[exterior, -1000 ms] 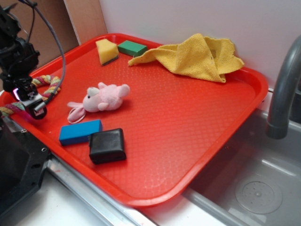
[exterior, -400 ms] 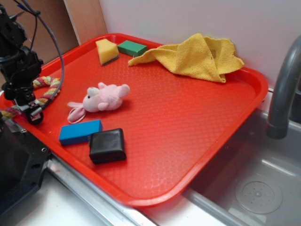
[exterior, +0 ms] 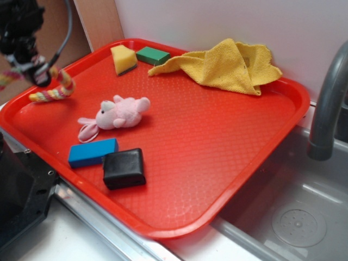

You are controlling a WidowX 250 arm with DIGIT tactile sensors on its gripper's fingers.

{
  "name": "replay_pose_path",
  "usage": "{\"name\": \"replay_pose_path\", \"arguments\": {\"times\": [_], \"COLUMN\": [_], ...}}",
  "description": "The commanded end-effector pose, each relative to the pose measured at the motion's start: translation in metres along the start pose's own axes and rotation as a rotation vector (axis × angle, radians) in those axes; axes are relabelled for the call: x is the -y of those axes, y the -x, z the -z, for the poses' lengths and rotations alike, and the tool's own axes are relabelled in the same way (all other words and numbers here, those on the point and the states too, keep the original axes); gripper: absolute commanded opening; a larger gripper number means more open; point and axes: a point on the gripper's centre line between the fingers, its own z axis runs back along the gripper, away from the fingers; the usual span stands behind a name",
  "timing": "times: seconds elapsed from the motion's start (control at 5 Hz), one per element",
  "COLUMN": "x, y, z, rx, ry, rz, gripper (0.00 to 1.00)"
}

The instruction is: Grab the multicolored rope.

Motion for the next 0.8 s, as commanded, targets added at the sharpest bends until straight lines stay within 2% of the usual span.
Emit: {"name": "replay_pose_path", "arguments": {"times": [0.0,0.2,0.4,0.6], "x": [0.050,0.079,0.091,0.088], "y": [-0.062,-0.081,-0.082,-0.078], "z": [-0.065,-0.077,-0.080,-0.076], "rx": [0.055,0.053,0.054,0.057], "ry": [-0.028,0.028,-0.008,-0.020], "rz": [0.058,0.131,0.147,0.142], "gripper": [0.00,0.00,0.00,0.00]}}
